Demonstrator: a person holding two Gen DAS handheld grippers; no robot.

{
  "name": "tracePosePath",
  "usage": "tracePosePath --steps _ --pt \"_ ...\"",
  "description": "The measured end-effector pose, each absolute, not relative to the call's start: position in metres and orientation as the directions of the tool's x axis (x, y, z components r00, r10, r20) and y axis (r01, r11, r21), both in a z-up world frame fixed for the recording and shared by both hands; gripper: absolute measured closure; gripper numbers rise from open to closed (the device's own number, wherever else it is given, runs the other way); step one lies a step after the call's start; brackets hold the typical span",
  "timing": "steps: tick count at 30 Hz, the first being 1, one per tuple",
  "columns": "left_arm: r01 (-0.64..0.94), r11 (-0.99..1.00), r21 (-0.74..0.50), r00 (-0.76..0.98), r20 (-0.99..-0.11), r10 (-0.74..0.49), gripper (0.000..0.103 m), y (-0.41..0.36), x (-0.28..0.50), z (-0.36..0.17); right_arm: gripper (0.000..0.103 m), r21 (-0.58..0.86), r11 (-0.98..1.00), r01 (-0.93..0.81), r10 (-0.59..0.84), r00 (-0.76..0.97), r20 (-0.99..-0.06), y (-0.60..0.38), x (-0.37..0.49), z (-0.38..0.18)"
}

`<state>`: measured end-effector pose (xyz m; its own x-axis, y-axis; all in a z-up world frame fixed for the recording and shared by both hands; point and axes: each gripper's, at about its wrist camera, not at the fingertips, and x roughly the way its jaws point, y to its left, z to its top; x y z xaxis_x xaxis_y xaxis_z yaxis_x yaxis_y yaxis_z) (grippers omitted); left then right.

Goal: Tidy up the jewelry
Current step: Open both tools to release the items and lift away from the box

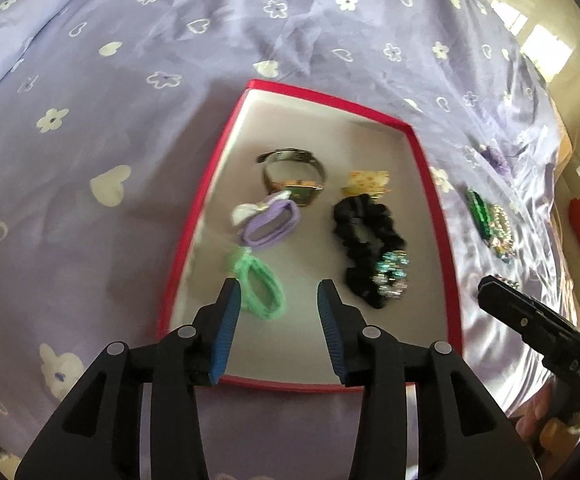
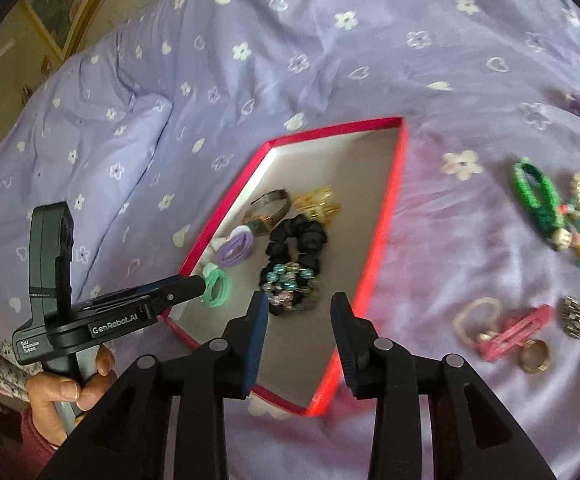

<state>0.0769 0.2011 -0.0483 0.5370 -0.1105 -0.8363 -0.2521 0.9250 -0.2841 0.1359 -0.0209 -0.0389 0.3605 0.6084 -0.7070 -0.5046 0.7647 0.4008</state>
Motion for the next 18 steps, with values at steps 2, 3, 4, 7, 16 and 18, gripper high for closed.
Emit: tracePosePath --steps 2,3,4,7,16,18 --pt "-0.234 0.93 -0.285 0.542 -0.832 -0.119 0.064 0.193 0.077 -0.043 0.067 0.404 0.773 -0.489 0.605 0.375 -0.703 -0.033 0.135 -0.038" --pt "-0.223 0.932 -0.285 0.544 -0.83 -0.124 0.064 0.188 0.078 -0.041 0.067 0.406 0.781 -0.475 0.6 0.387 -0.7 -0.043 0.135 -0.037" --pt "-0.216 0.934 -0.286 0.546 -0.828 -0.127 0.064 0.184 0.078 -0.039 0.067 0.408 0.786 -0.464 0.596 0.395 -0.699 -0.05 0.135 -0.037" --pt "-0.186 0.94 -0.287 0.55 -0.823 -0.142 0.063 0.17 0.081 -0.033 0.067 0.413 0.803 -0.429 0.582 0.42 -0.696 -0.073 0.136 -0.036" --pt "-0.106 0.951 -0.291 0.547 -0.816 -0.189 0.062 0.127 0.098 -0.021 0.067 0.418 0.844 -0.335 0.535 0.492 -0.687 -0.133 0.145 -0.03" --pt "-0.092 0.952 -0.291 0.547 -0.814 -0.195 0.062 0.119 0.101 -0.018 0.067 0.42 0.85 -0.319 0.527 0.501 -0.686 -0.143 0.146 -0.031"
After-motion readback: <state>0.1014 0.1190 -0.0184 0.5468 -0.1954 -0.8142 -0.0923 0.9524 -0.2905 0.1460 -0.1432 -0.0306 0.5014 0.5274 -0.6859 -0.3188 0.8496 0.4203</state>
